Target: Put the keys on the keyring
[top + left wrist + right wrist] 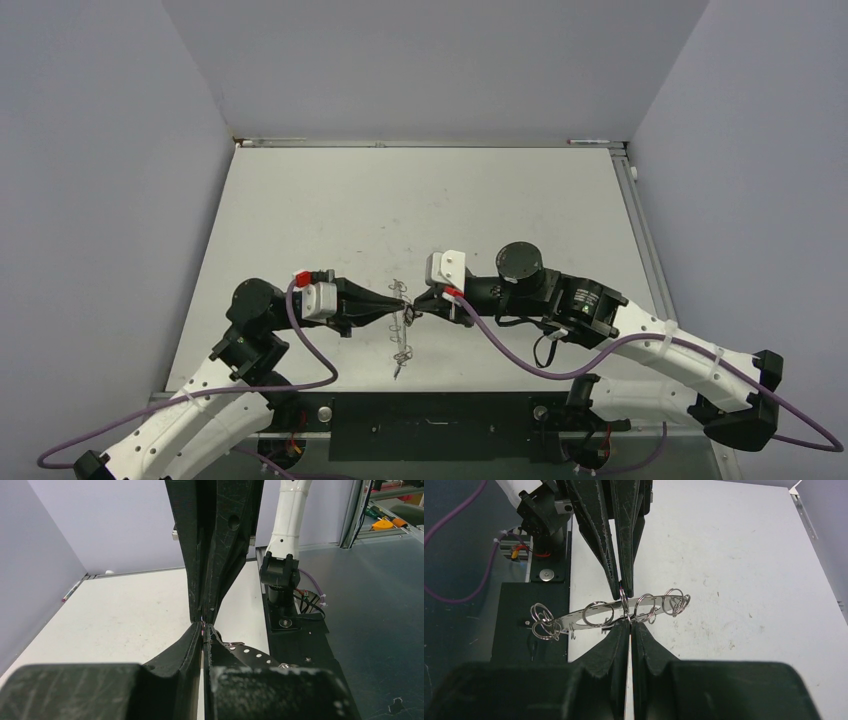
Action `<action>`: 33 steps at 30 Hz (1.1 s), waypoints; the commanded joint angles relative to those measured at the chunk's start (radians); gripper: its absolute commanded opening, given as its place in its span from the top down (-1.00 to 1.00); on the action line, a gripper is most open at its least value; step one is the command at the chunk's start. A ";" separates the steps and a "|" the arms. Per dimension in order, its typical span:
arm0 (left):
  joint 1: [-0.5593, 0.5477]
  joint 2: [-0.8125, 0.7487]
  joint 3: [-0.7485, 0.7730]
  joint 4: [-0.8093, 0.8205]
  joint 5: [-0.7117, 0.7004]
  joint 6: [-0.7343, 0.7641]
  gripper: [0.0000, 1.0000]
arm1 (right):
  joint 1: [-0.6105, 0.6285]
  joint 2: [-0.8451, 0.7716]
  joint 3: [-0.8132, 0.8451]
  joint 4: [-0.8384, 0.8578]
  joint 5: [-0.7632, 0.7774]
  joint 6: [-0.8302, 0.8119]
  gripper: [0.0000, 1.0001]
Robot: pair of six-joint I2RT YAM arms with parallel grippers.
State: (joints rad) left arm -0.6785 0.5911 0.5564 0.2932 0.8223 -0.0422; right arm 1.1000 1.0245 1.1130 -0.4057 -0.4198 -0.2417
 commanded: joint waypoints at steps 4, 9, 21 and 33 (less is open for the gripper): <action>0.005 -0.018 0.011 0.081 -0.003 -0.009 1.00 | -0.019 -0.031 -0.039 0.078 -0.005 0.048 0.89; 0.005 -0.018 0.010 0.080 -0.004 -0.010 1.00 | -0.020 -0.021 -0.032 0.077 -0.017 0.042 0.47; 0.005 -0.020 0.010 0.079 0.004 -0.012 1.00 | -0.021 -0.029 -0.004 0.103 -0.079 -0.008 0.26; 0.005 -0.024 0.008 0.077 0.002 -0.010 1.00 | -0.021 0.002 0.004 0.140 -0.123 -0.013 0.34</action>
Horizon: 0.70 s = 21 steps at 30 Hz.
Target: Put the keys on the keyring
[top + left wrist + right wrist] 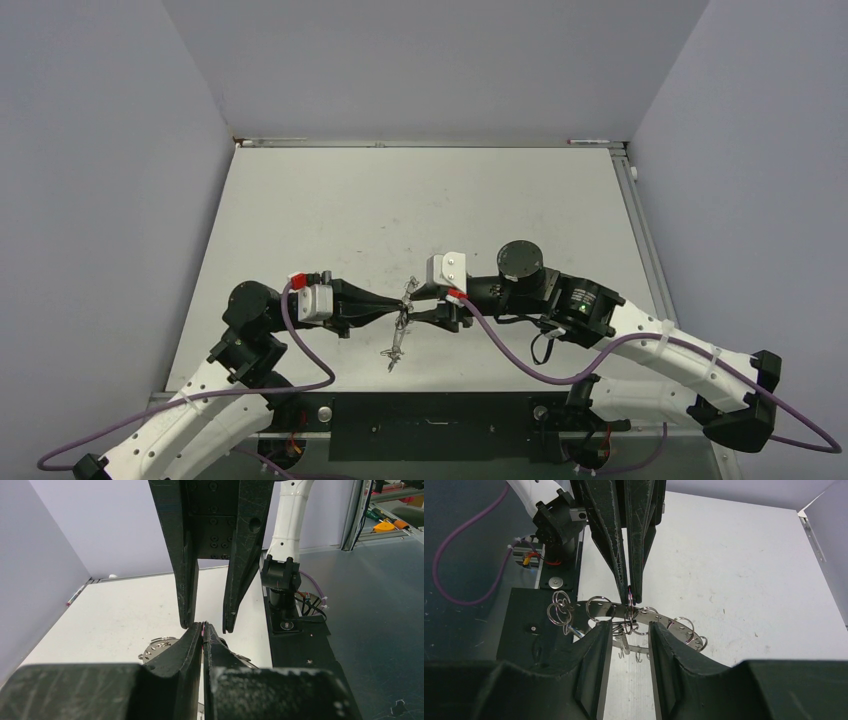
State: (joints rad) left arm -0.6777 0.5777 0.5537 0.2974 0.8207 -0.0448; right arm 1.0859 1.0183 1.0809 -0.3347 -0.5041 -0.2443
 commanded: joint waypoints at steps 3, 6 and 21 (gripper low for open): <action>0.004 -0.010 0.011 0.072 0.001 -0.005 1.00 | -0.007 0.013 0.031 0.089 -0.032 -0.006 0.38; 0.004 -0.012 0.011 0.070 0.000 -0.004 1.00 | -0.007 0.015 0.029 0.104 -0.033 -0.006 0.42; 0.004 -0.021 0.009 0.064 -0.023 0.002 1.00 | -0.007 0.040 0.023 0.110 -0.047 0.000 0.48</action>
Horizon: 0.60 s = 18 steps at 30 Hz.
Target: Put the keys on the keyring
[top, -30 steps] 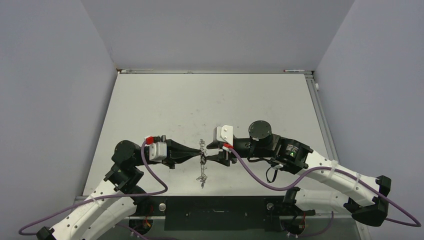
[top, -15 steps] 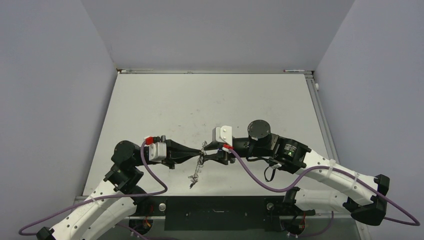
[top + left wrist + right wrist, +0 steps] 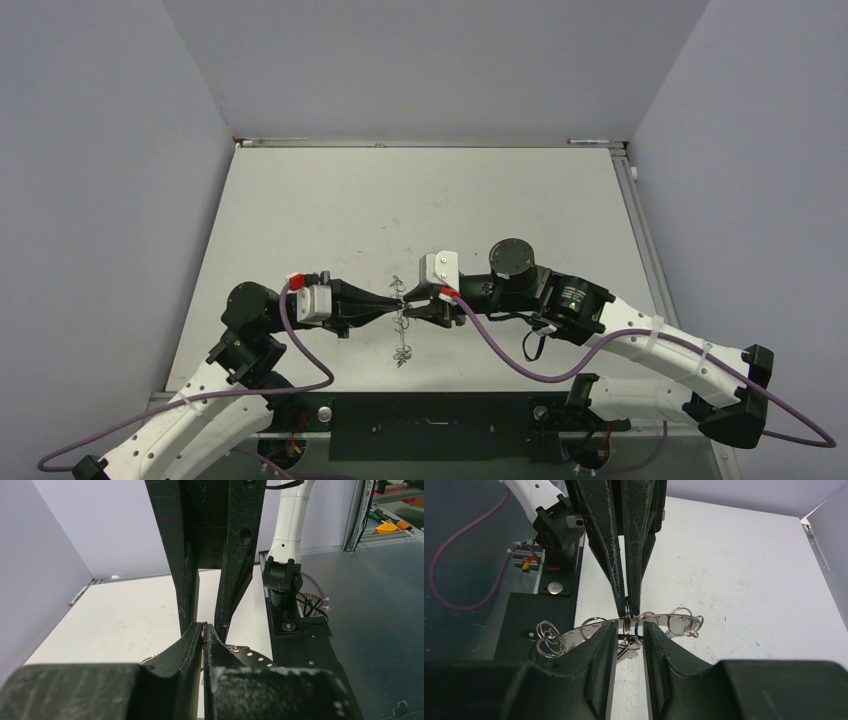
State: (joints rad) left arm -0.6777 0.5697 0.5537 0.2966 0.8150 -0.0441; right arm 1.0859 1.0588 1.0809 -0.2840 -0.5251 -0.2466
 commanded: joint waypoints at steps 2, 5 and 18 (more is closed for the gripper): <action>0.004 -0.013 0.009 0.064 -0.019 0.001 1.00 | -0.007 -0.002 0.020 0.065 -0.026 0.003 0.49; 0.004 -0.015 0.008 0.063 -0.024 0.001 1.00 | -0.007 0.001 0.017 0.068 -0.025 0.003 0.50; 0.004 -0.023 0.005 0.062 -0.048 0.004 1.00 | -0.007 0.008 0.010 0.080 -0.014 0.004 0.71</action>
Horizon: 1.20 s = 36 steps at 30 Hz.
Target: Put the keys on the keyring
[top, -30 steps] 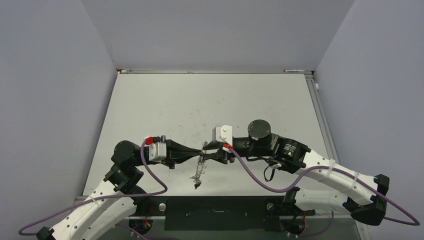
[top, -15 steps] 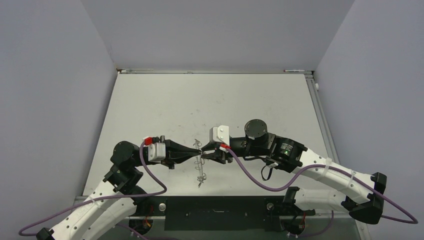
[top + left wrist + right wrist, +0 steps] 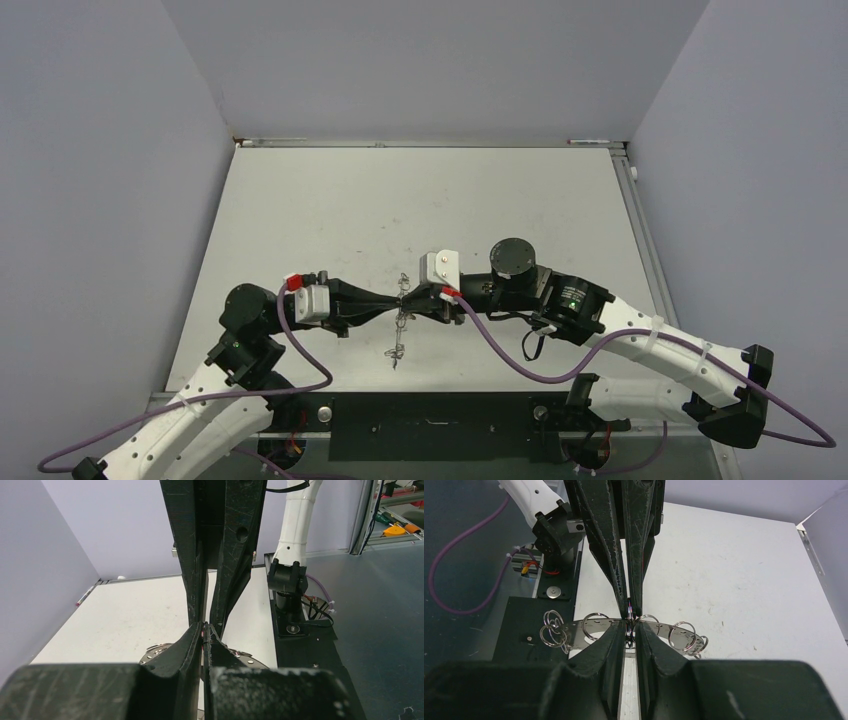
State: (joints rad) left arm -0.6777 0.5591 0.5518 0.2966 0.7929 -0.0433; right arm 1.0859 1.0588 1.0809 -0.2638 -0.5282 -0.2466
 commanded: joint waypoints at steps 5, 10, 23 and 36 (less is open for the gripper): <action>0.004 -0.020 0.007 0.062 -0.044 0.005 1.00 | -0.007 0.005 0.005 0.057 -0.005 0.006 0.63; 0.010 -0.029 0.004 0.061 -0.078 0.010 1.00 | -0.007 -0.012 -0.002 0.068 0.000 0.012 0.49; 0.013 -0.031 0.000 0.069 -0.088 0.007 1.00 | -0.006 -0.011 -0.020 0.110 0.000 0.028 0.53; 0.015 -0.034 -0.001 0.073 -0.088 0.005 1.00 | -0.007 0.007 -0.020 0.133 0.028 0.030 0.89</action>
State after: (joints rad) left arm -0.6701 0.5343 0.5449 0.2974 0.7288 -0.0406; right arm 1.0847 1.0588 1.0626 -0.1986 -0.5014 -0.2203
